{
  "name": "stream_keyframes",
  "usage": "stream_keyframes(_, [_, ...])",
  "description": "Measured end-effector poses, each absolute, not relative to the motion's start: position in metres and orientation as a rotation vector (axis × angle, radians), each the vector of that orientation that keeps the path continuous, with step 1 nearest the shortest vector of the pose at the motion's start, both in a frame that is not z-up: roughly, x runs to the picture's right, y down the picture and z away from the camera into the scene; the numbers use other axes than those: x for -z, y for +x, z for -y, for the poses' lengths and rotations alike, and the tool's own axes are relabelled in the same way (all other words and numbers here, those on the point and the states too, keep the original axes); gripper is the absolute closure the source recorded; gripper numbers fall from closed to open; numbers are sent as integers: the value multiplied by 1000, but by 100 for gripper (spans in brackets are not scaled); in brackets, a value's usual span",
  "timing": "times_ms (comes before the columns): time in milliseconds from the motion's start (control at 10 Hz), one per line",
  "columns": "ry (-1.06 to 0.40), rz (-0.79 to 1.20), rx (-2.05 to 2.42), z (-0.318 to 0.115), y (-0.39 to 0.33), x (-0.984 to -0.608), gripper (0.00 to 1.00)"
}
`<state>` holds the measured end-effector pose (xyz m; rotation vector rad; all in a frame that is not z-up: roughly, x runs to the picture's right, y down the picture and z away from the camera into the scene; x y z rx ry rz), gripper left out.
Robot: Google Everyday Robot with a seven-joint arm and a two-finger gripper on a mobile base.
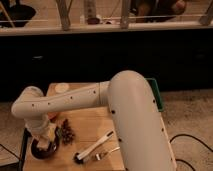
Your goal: Wipe purple bowl with eraser
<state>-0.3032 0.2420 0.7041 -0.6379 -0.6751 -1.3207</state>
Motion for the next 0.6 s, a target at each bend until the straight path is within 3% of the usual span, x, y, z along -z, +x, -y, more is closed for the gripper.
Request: stream_keyframes(600, [-637, 676, 1323, -243, -304, -704, 100])
